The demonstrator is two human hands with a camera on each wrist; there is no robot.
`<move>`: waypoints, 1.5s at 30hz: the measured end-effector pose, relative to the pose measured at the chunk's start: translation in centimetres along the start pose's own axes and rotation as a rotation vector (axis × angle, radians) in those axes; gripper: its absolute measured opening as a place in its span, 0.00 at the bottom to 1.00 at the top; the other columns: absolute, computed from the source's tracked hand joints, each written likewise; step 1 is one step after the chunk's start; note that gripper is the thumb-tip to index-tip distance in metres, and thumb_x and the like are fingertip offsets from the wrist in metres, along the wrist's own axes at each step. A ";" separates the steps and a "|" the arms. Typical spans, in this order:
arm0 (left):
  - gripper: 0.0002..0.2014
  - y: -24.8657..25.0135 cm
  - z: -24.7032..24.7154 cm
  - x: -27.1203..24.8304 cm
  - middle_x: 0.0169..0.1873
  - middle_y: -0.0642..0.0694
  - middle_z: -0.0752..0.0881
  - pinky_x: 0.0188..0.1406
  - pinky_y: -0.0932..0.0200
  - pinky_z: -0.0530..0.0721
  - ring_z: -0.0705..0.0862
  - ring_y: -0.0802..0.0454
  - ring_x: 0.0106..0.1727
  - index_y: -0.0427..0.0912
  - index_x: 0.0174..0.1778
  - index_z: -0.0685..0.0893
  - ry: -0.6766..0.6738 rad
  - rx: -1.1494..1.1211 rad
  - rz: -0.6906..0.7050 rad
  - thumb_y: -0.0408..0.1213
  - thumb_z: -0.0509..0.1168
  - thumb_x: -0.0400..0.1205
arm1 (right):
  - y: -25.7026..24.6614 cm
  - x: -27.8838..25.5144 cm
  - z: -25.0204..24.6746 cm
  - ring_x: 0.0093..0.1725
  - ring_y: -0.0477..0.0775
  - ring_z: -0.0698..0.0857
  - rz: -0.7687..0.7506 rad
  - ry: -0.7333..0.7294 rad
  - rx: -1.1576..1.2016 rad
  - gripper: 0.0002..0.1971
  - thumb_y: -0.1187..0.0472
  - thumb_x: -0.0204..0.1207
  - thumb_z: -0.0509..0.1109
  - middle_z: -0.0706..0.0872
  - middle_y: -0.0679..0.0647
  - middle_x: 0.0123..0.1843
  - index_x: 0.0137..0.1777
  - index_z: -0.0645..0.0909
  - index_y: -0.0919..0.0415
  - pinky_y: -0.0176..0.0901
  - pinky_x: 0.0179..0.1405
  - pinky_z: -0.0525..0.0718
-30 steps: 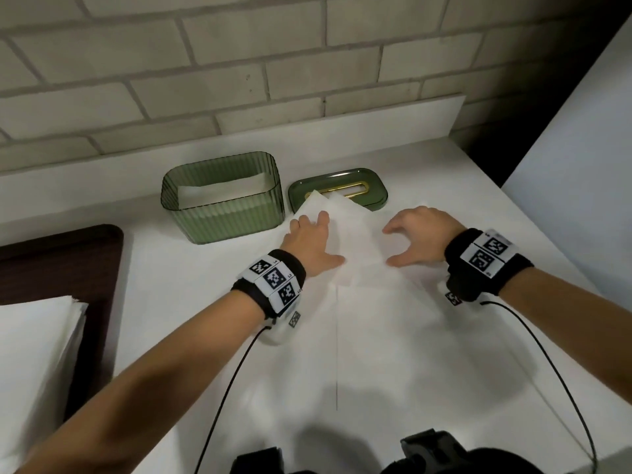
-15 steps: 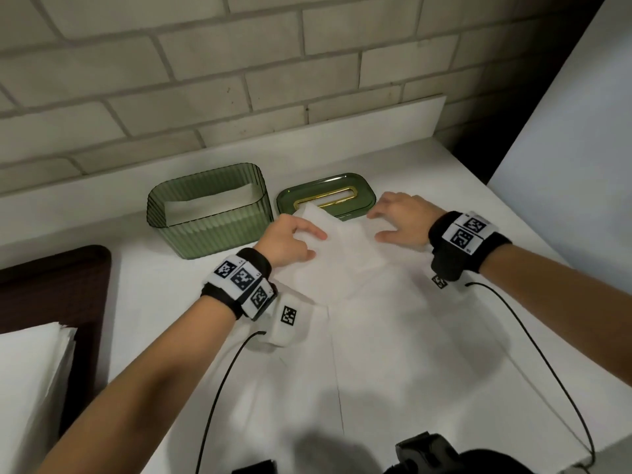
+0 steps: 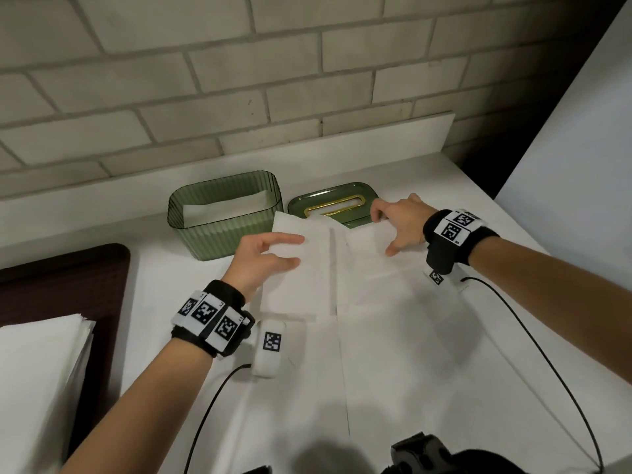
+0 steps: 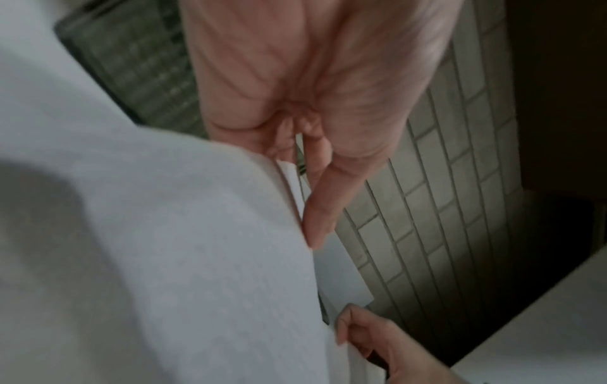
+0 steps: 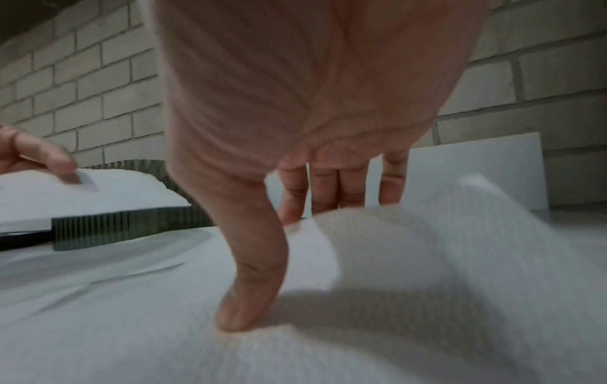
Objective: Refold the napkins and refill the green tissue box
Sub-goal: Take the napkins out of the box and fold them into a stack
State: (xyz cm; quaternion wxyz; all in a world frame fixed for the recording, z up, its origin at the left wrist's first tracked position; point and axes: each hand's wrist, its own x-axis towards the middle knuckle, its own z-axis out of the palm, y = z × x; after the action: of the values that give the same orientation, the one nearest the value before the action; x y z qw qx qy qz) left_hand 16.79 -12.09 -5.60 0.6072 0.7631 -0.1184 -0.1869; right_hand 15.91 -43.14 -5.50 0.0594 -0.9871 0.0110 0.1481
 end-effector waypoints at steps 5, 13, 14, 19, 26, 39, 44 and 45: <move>0.25 -0.2 -0.9 -2.1 0.63 0.48 0.86 0.76 0.56 0.71 0.83 0.69 0.62 0.48 0.63 0.87 -0.125 -0.163 -0.131 0.20 0.73 0.74 | -1.0 -2.2 -3.7 0.48 0.53 0.84 -0.075 0.121 0.199 0.14 0.57 0.70 0.79 0.90 0.54 0.49 0.55 0.86 0.56 0.44 0.54 0.75; 0.19 1.3 -0.1 -3.5 0.66 0.44 0.86 0.71 0.47 0.77 0.82 0.46 0.69 0.40 0.69 0.83 -0.010 -0.433 -0.060 0.44 0.53 0.90 | -7.1 -7.7 -6.3 0.39 0.53 0.91 -0.277 0.035 1.389 0.19 0.65 0.63 0.78 0.92 0.60 0.43 0.55 0.82 0.65 0.43 0.42 0.90; 0.24 2.0 0.1 -3.7 0.63 0.47 0.88 0.68 0.46 0.79 0.84 0.49 0.66 0.38 0.70 0.82 -0.007 -0.481 -0.060 0.49 0.49 0.90 | -7.9 -8.0 -6.0 0.40 0.52 0.91 -0.290 0.027 1.488 0.23 0.63 0.61 0.78 0.93 0.58 0.44 0.58 0.81 0.64 0.43 0.43 0.90; 0.33 3.0 0.7 -3.9 0.63 0.45 0.88 0.62 0.47 0.82 0.85 0.49 0.66 0.39 0.72 0.79 0.014 -0.605 -0.039 0.59 0.43 0.87 | -10.7 -7.9 -4.5 0.45 0.51 0.91 -0.250 0.118 1.731 0.22 0.71 0.70 0.72 0.92 0.58 0.49 0.64 0.75 0.63 0.43 0.45 0.90; 0.20 3.5 1.6 -4.0 0.68 0.36 0.83 0.66 0.44 0.82 0.83 0.40 0.68 0.33 0.74 0.75 -0.007 -0.653 0.087 0.40 0.56 0.88 | -12.6 -6.7 -2.7 0.40 0.52 0.91 -0.142 0.229 1.594 0.21 0.74 0.74 0.73 0.93 0.56 0.44 0.64 0.72 0.64 0.41 0.36 0.88; 0.24 3.3 1.9 -4.4 0.65 0.36 0.84 0.65 0.44 0.82 0.83 0.42 0.64 0.34 0.72 0.73 0.145 -0.571 0.201 0.21 0.65 0.78 | -14.2 -6.4 -1.9 0.35 0.45 0.88 -0.088 0.316 1.535 0.20 0.73 0.74 0.75 0.90 0.59 0.46 0.62 0.73 0.63 0.35 0.33 0.83; 0.41 2.3 0.3 -5.0 0.62 0.40 0.86 0.62 0.48 0.84 0.86 0.46 0.61 0.58 0.81 0.60 0.232 -0.589 0.197 0.15 0.62 0.79 | -10.5 -6.3 -2.0 0.37 0.48 0.83 -0.127 0.398 1.109 0.13 0.67 0.74 0.76 0.88 0.52 0.43 0.55 0.78 0.56 0.35 0.40 0.82; 0.43 1.8 -0.3 -5.4 0.62 0.40 0.87 0.62 0.50 0.85 0.86 0.47 0.62 0.63 0.80 0.59 0.225 -0.582 0.192 0.14 0.61 0.80 | -9.0 -6.4 -1.8 0.38 0.48 0.83 -0.149 0.358 0.863 0.12 0.65 0.74 0.76 0.87 0.50 0.44 0.53 0.80 0.54 0.34 0.41 0.81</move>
State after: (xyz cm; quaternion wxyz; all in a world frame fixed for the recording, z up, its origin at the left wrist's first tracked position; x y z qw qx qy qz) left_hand 12.14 -10.10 -3.04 0.8240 0.5587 -0.0634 -0.0694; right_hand 10.70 -34.37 -0.92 0.4718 -0.8804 0.0106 -0.0474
